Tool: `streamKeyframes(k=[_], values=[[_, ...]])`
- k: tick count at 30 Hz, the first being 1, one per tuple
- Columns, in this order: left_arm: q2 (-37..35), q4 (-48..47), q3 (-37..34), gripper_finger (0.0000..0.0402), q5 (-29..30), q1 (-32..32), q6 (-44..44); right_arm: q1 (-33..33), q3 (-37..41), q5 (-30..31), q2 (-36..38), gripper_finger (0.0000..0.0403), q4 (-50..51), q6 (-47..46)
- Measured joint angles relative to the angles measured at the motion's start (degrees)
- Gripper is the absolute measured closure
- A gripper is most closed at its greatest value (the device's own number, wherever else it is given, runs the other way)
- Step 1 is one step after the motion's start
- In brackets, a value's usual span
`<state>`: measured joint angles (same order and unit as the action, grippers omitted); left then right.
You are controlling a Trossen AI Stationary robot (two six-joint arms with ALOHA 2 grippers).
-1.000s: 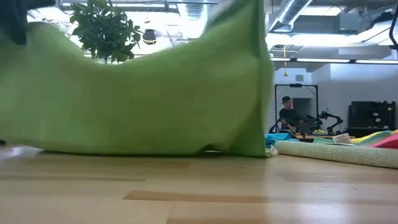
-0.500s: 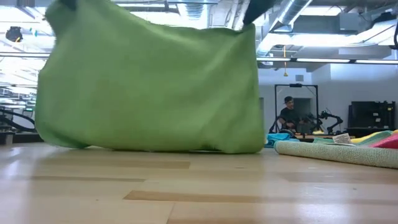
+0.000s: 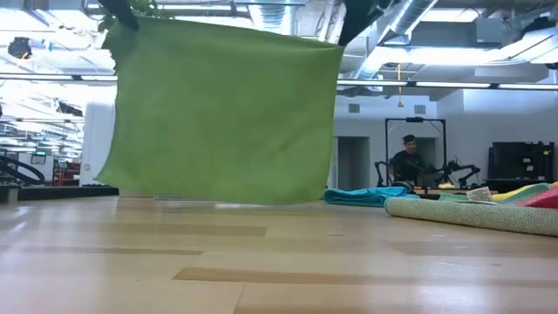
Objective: Fold microfiber towels
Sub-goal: Fold the green microfiber cloth
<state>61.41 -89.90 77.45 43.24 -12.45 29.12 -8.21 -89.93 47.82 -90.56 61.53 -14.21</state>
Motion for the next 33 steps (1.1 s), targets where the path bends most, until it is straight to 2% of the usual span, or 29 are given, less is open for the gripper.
streamKeyframes(k=[4,8,12,16,22,27,33], values=[[0.0,-0.2,-1.8,0.0401,-6.0,-1.7,4.9,-4.7,0.4,-1.6,-0.7,0.0397,0.8,-4.4],[0.6,1.0,-8.1,0.0401,-10.7,-6.1,12.0,-11.2,4.1,-3.2,-1.4,0.0397,-0.8,-12.5],[1.4,7.7,-16.0,0.0401,-16.5,-12.7,19.0,-18.3,8.9,-5.9,-3.5,0.0397,-4.3,-22.6],[2.9,18.2,-21.7,0.0401,-22.0,-20.2,25.7,-25.4,11.5,-8.8,-8.3,0.0397,-7.7,-31.7],[8.5,30.7,-23.2,0.0401,-24.9,-31.7,36.5,-33.2,9.6,-9.6,-14.6,0.0396,-8.5,-42.4],[14.1,33.9,-23.1,0.0401,-26.9,-37.3,41.7,-35.9,8.4,-9.9,-16.7,0.0392,-10.3,-44.3],[15.9,29.1,-23.1,0.0401,-24.8,-36.0,43.0,-31.6,8.3,-9.0,-16.4,0.0391,-8.0,-41.0]])
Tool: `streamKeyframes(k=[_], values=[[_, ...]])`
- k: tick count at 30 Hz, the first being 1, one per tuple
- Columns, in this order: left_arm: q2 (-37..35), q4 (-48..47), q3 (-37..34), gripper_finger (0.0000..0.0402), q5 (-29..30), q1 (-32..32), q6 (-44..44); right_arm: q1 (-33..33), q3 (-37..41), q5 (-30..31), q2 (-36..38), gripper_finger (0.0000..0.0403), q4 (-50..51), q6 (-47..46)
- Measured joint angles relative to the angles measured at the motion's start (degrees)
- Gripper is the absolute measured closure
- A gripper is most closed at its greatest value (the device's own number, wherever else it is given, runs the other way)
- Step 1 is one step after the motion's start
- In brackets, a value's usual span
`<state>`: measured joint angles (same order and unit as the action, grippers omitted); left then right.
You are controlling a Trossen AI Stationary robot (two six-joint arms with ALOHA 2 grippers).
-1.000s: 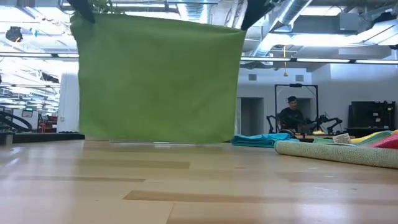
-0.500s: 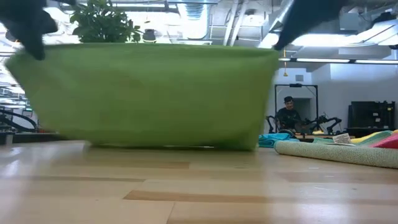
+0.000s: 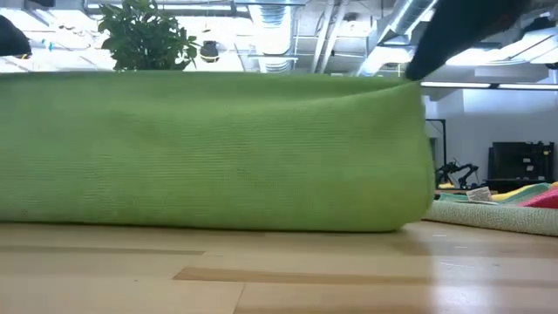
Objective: Fold microfiber towels
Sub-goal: Fold the green microfiber cloth
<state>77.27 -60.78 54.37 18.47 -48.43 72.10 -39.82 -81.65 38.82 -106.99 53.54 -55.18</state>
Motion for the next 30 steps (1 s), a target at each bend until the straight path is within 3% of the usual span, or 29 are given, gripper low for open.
streamKeyframes(k=[9,16,24,30], values=[[-2.9,-6.9,0.0,0.0401,5.3,3.9,-1.3,11.4,0.0,-2.5,0.1,0.039,1.5,11.1],[-3.1,-10.2,0.0,0.0401,7.3,6.7,-3.7,16.1,1.5,-4.7,0.1,0.039,2.5,12.2],[-3.1,-6.8,0.0,0.0401,9.1,11.0,-8.9,16.2,6.6,-8.1,0.0,0.039,-2.5,12.1],[-3.1,-5.5,0.0,0.0401,6.6,11.4,-10.8,12.8,4.5,-8.2,0.6,0.0389,-1.4,11.7]])
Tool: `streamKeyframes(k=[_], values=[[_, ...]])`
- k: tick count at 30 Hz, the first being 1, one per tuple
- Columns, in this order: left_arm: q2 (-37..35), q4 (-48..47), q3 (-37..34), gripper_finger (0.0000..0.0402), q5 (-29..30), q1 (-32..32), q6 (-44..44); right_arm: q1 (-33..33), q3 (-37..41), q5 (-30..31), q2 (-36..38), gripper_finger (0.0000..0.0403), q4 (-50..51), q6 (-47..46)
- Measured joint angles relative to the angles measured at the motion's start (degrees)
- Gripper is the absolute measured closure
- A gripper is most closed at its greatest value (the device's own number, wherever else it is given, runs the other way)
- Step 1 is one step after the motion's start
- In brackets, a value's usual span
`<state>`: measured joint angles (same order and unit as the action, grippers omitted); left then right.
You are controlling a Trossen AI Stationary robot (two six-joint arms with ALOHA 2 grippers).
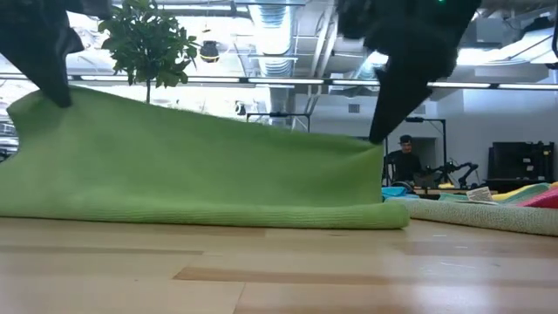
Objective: Fold microfiber towels
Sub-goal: Fold the green microfiber cloth
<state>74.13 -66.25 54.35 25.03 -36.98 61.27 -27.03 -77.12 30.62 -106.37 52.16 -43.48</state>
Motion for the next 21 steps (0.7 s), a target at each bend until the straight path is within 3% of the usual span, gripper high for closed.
streamKeyframes(k=[13,21], values=[[0.0,1.3,0.6,0.0401,-1.4,-2.5,3.9,-6.0,-3.2,-1.8,0.1,0.039,1.8,-6.0],[0.0,1.1,-0.3,0.0401,2.3,-1.2,2.5,-3.0,-2.1,-0.6,0.2,0.0388,2.4,-5.0]])
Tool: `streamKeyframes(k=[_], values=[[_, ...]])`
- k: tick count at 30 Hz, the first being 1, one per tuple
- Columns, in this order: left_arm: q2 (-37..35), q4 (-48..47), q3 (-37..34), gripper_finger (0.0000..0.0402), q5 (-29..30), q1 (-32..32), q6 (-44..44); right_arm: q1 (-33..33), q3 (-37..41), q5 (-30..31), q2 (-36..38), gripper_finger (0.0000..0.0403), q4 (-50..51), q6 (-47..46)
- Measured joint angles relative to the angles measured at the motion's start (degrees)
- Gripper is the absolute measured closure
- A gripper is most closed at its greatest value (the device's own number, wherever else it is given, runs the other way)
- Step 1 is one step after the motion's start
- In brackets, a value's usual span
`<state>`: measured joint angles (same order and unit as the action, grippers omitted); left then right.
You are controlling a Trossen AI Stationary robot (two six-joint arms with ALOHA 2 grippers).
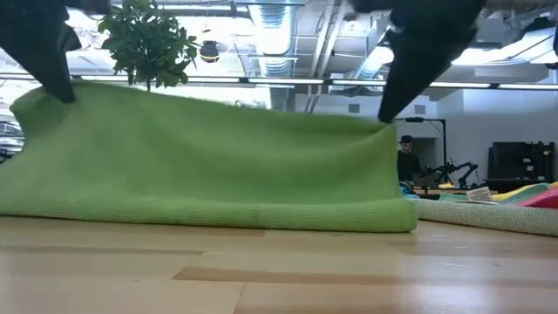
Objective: Fold microfiber towels
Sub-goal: Fold the green microfiber cloth
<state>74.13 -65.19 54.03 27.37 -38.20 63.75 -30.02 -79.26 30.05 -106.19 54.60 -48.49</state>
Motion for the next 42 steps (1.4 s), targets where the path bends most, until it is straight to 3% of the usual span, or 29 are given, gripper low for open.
streamKeyframes(k=[9,24,42], values=[[0.0,2.1,-4.3,0.0401,-1.1,0.1,1.0,3.7,6.2,-1.9,0.0,0.0385,-7.1,1.3],[0.0,4.2,-4.7,0.0401,0.9,1.2,-2.1,-0.2,5.0,-1.7,2.4,0.0388,-6.5,0.5],[0.0,5.5,-4.7,0.0401,3.4,2.8,-3.1,3.6,10.5,-2.7,1.9,0.0378,-8.7,-1.1]])
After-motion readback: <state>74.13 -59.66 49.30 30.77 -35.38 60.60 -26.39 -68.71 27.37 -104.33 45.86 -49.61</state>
